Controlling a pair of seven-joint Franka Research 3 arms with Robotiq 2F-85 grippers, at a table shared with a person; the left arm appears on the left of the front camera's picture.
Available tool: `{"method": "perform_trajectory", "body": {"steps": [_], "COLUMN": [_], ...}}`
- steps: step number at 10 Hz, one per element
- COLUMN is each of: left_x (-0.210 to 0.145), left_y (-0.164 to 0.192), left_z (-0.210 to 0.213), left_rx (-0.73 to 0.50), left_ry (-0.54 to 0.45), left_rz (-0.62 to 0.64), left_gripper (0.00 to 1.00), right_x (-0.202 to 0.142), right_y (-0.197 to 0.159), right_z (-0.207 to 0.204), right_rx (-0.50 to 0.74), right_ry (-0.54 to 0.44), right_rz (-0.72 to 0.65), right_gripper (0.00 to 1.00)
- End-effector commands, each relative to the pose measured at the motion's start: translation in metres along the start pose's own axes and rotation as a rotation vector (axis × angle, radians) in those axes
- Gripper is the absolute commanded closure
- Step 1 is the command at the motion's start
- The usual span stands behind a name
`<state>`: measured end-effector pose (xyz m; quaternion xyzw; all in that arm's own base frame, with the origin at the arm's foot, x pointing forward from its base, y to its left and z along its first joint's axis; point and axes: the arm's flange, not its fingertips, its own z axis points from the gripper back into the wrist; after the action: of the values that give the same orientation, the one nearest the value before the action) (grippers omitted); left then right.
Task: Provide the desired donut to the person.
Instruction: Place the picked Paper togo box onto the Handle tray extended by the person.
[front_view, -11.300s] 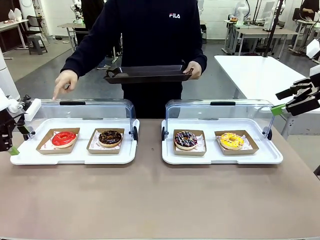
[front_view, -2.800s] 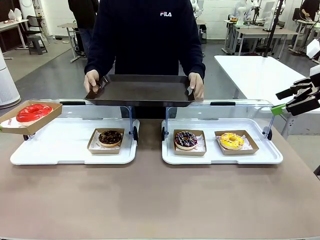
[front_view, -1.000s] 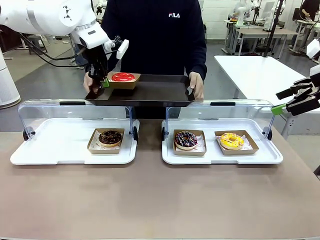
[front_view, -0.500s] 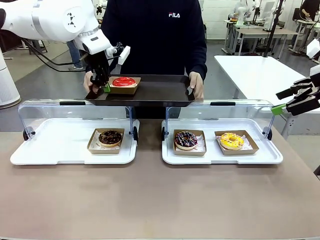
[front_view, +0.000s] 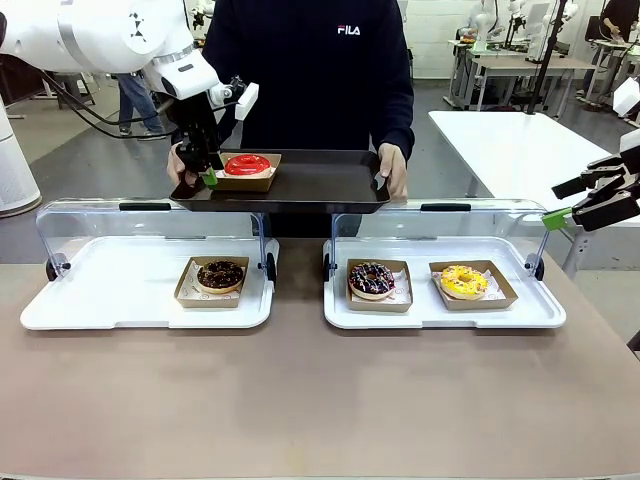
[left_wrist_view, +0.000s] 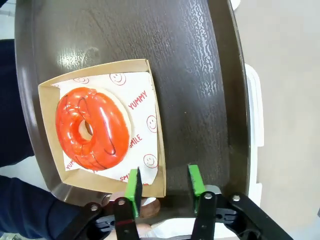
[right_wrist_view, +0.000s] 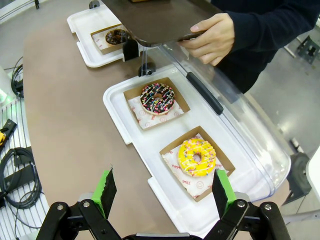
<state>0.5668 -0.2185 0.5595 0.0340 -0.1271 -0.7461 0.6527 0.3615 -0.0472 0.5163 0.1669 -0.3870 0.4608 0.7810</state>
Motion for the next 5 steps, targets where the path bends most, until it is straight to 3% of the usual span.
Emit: {"method": "perform_trajectory", "body": {"steps": [1,2,3,5], "left_x": [0.0011,0.001,0.0011,0.0007], "left_y": [0.0,0.0002,0.0004,-0.0006], "left_z": [0.0105,0.0134,0.0146,0.0167], "left_rx": [-0.036,-0.043,-0.05,-0.067], "left_ry": [-0.01,-0.014,-0.021,-0.029], "left_rz": [0.04,0.041,0.044,0.05], "left_gripper": [0.0,0.05,0.0,0.0], "right_x": [0.0004,0.0004,0.0004,0.0004], "right_y": [-0.0008,-0.0008,-0.0008,-0.0008], "right_z": [-0.0029,-0.0029,-0.0029,-0.0029], "right_rx": [0.003,0.003,0.003,0.003], "right_ry": [-0.016,-0.016,-0.016,-0.016], "right_rz": [-0.007,-0.007,-0.007,-0.007], "right_gripper": [0.0,0.0,0.0,0.0]}}
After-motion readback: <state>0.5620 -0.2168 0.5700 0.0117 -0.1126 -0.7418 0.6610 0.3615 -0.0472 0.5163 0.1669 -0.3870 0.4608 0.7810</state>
